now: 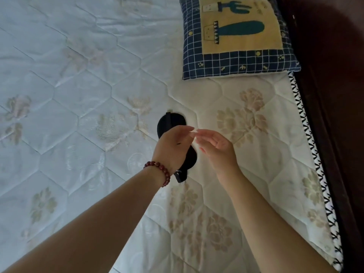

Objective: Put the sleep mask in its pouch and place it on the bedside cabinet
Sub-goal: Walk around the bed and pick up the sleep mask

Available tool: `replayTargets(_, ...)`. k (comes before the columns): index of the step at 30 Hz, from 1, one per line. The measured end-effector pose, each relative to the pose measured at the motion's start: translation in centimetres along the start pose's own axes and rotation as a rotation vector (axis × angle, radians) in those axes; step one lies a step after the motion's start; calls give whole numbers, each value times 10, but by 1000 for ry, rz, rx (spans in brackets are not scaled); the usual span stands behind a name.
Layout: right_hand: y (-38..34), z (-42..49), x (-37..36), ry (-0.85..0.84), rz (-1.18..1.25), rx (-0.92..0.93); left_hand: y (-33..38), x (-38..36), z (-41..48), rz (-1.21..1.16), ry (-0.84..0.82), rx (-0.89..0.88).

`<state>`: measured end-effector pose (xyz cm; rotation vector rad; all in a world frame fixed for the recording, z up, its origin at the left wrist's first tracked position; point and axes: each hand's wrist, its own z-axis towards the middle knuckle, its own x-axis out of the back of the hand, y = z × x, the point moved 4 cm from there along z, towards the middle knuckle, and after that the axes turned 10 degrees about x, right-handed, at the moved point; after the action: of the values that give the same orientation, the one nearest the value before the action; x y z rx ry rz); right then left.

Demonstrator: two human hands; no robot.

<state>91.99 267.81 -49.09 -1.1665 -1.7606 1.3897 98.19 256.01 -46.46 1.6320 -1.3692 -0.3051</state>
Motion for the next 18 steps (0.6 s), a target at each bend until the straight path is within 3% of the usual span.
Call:
replayTargets(8, 52, 1, -3, -189, -388, -119, -43, -12, 17, 160, 80, 141)
replayTargets(18, 66, 5, -11, -125, -308, -211, -74, -16, 34, 102, 44, 464)
